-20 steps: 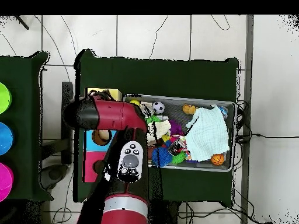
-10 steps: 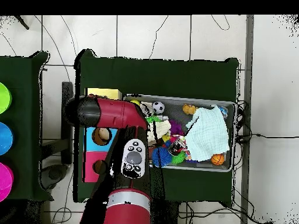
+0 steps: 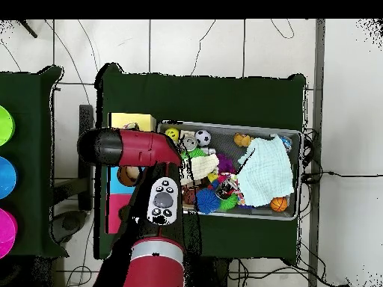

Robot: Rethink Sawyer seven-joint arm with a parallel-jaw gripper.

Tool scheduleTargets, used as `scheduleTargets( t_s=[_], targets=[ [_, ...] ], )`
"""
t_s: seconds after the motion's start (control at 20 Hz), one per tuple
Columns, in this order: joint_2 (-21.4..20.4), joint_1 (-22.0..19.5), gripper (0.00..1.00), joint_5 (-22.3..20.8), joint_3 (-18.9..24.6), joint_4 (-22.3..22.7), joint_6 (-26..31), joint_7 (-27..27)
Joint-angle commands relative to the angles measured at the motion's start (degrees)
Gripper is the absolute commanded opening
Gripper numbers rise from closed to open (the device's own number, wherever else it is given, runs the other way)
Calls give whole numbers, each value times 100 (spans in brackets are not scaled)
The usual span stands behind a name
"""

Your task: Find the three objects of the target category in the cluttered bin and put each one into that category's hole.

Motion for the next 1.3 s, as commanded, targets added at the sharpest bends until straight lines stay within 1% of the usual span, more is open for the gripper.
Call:
scheduleTargets(
  t_s=[0.05, 0.2, 0.3, 0.4, 0.5, 0.7, 0.85, 0.95, 1.2, 1.3],
  targets=[
    [536, 98, 0, -79, 245, 269, 310, 807],
    [596, 141, 0, -141, 151, 220, 281, 796],
    [599, 141, 0, -144, 142, 280, 162, 795],
    [576, 133, 0, -132, 144, 339, 84, 803],
    [494, 105, 0, -118, 137, 391, 137, 792],
    [204, 71, 0, -93, 58, 414, 587, 770],
    [-118, 102, 0, -87, -45, 432, 1143, 792],
    [-239, 118, 0, -95, -105, 369, 1458, 804],
    [-287, 87, 0, -135, -178, 101, 1868, 765],
    [-320, 97, 0, -128, -179, 107, 1923, 781]
  ],
)
